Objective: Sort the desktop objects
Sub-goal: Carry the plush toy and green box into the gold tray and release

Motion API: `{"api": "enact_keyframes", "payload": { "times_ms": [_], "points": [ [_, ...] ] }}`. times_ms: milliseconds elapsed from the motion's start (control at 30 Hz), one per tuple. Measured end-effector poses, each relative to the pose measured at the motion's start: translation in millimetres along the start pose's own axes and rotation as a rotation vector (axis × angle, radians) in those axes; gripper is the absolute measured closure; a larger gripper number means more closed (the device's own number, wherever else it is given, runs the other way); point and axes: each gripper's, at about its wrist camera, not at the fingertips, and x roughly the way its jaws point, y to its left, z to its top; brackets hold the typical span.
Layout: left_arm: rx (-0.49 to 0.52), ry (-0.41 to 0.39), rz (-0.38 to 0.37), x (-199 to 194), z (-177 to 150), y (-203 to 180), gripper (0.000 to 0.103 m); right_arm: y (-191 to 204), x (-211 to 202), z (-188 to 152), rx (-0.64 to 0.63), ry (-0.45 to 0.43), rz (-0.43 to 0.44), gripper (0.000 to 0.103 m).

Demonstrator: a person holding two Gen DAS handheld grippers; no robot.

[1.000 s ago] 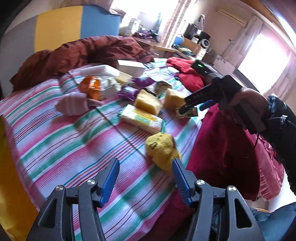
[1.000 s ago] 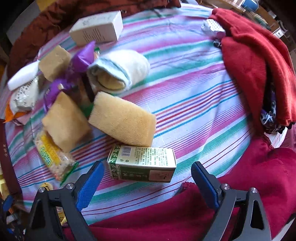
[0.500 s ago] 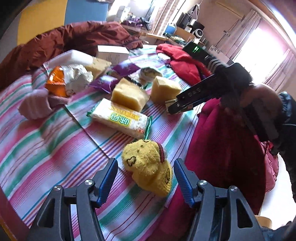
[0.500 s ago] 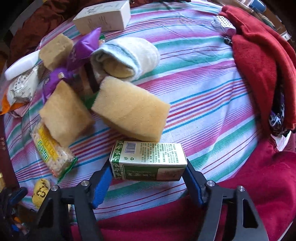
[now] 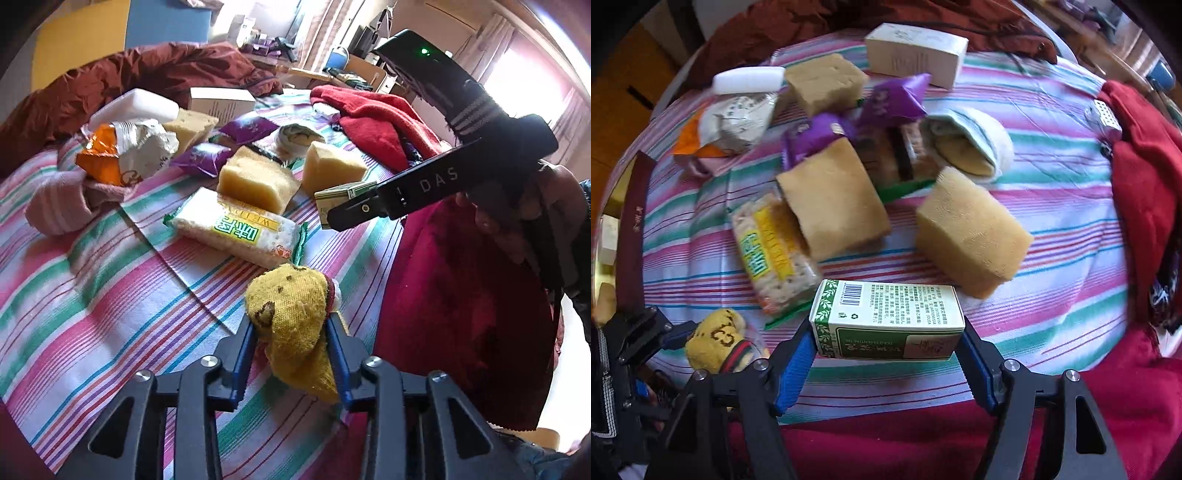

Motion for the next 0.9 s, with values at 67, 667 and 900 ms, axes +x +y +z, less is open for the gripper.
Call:
{"api": "enact_keyframes", "payload": {
  "times_ms": [67,667,900],
  "points": [
    [-0.008,-0.018,-0.001,-8.2,-1.7,1.2,0.068,-0.3,-8.0,-4.0,0.003,-0.029,0.011,0.03],
    [-0.333,-0.341,0.299,-184.5,-56.4,97.3,0.068,176.6,-57.7,24.0,-0.345,-0.332,0.144,0.03],
    [-0.551,-0.408,0.52,-247.5,-117.3,168.1,0.068,287.1,-48.3,29.6,-0.531,-0.346,0.28,0.03]
  ]
}}
